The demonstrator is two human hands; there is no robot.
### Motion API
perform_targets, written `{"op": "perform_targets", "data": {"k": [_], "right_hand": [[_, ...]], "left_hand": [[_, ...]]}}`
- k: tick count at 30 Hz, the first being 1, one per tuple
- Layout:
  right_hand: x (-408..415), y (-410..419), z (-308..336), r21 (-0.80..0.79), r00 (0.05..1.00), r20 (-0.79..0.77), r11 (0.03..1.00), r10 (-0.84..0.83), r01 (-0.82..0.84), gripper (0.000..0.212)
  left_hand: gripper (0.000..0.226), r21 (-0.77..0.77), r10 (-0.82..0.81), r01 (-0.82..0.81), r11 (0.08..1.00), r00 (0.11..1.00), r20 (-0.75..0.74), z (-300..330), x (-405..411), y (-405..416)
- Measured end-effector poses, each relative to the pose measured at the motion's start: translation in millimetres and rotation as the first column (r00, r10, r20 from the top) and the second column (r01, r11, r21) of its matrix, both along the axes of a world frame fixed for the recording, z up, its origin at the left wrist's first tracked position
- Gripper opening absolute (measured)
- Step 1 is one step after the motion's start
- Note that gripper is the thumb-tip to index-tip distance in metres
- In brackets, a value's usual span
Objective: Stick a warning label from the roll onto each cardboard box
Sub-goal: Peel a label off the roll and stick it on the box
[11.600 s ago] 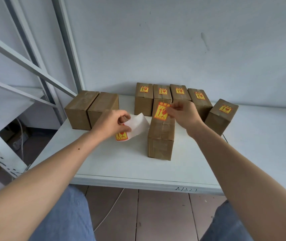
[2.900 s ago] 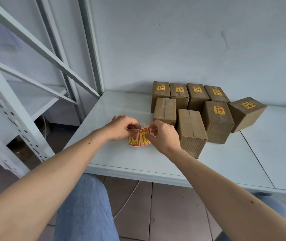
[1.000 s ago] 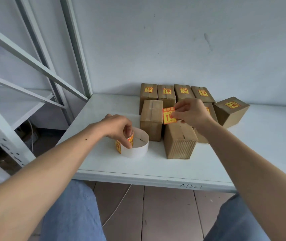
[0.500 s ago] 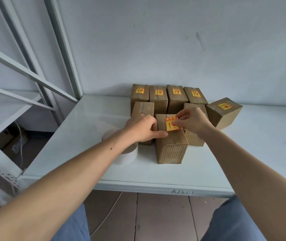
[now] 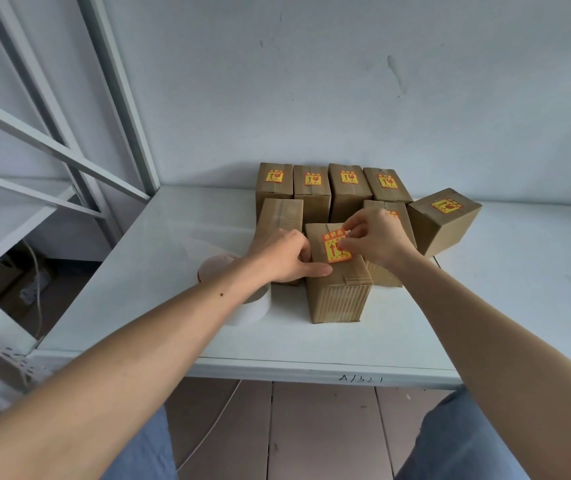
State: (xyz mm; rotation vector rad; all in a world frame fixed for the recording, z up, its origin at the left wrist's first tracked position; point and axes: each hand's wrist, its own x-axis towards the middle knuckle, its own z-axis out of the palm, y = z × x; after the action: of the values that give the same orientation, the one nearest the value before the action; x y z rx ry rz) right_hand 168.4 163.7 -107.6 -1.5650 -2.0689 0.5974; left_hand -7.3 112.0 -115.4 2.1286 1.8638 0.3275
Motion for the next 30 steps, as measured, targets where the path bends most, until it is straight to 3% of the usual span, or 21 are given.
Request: {"op": "perform_targets", "data": {"k": [8,12,16,22,30], "right_hand": [[-6.2,-3.3,-1.8,0.069,0.995,0.101,0.998,0.007,-0.014,0.037],[-8.6,-3.4,-4.4,0.101,0.989,0.145,0.995,-0.001,-0.014,0.037],[-8.2,-3.0,-6.2,0.108,0.989,0.145,0.994,-0.032,0.017,0.039],[-6.6,-1.9,-9.6,0.133,0.979,0.167,0.987,-0.112,0.09,0.046],[-19.1,8.9,-18.7,0.224,0.945,0.184,0.947,-0.272,0.229,0.043]], "left_hand": [[0.058,-0.002,0.016,-0.016,1.0,1.0,-0.013,-0.9,2.1,2.3],[0.069,0.023,0.106,-0.105,0.994,0.994,-0.004,-4.6,9.0,4.0],[0.07,0.094,0.201,-0.192,0.977,0.974,-0.101,-11.2,21.5,3.3],[0.066,-0.005,0.221,-0.221,0.975,0.975,-0.022,-15.8,16.0,4.2],[0.062,0.008,0.196,-0.196,0.981,0.98,0.039,-17.7,13.8,5.3]]}}
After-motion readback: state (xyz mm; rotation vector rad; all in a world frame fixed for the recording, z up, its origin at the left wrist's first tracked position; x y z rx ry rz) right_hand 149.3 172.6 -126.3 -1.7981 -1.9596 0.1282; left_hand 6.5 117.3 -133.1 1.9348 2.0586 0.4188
